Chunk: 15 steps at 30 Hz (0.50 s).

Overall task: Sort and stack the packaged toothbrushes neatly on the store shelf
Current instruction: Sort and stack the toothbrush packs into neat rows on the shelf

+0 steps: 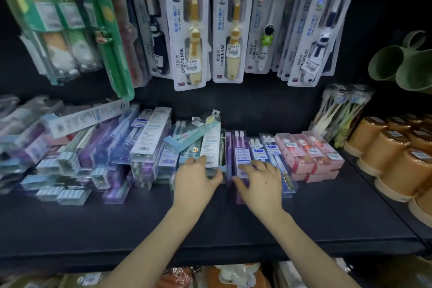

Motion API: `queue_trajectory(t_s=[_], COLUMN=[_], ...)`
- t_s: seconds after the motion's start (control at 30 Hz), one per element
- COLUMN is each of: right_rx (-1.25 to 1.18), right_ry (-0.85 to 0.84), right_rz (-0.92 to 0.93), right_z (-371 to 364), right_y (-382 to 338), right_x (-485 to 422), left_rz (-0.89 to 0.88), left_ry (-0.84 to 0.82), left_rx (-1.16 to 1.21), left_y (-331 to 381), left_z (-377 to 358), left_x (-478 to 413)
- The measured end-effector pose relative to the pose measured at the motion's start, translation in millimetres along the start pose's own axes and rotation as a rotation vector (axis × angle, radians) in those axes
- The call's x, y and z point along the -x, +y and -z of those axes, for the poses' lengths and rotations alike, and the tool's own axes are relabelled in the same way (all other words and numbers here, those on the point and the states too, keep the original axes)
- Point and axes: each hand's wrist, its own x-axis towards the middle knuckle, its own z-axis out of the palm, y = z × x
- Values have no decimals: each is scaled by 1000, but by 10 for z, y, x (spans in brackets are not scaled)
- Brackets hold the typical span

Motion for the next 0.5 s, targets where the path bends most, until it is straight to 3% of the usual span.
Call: queue_trajectory(t_s=[0.07,0.13,0.23,0.27,0.33,0.5], right_rx=[-115,-406,-1025,-1126,-1190,-1303], right_ry=[58,59,-242,-315,-386,-351], right_rz=[-29,-119,-368,-428,-466,-548], right_z=[45,116,211,207,209,197], right_y=[-74,-196,-460,-532,-650,-675], right_x=[-26,-75,-177,-197,-210,-160], left_rz=[53,111,194,212,252,202], left_ry=[107,143,83,60,9,-195], left_rx=[152,278,439,484,547,623], left_y=[-45,-93,-117,-122,-138,-245], left_z=[114,228,325,330,331,380], left_x=[48,140,297,336,370,355])
